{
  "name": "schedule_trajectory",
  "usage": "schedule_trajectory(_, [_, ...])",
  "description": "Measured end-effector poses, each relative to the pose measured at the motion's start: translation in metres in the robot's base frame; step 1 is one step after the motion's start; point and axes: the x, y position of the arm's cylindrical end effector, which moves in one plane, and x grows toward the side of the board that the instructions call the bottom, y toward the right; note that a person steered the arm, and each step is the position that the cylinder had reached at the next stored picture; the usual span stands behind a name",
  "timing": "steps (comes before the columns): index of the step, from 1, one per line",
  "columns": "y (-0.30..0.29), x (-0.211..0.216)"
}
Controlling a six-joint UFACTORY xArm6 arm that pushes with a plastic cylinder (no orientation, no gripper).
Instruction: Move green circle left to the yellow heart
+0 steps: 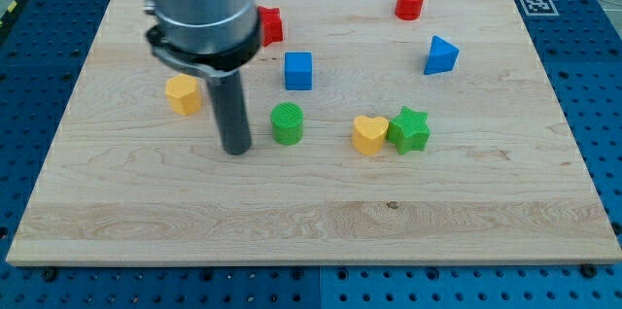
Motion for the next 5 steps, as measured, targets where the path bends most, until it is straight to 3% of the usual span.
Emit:
schedule_trajectory(1, [-0.021,-0.009])
schedule_trajectory(5, [-0.017,-0.028])
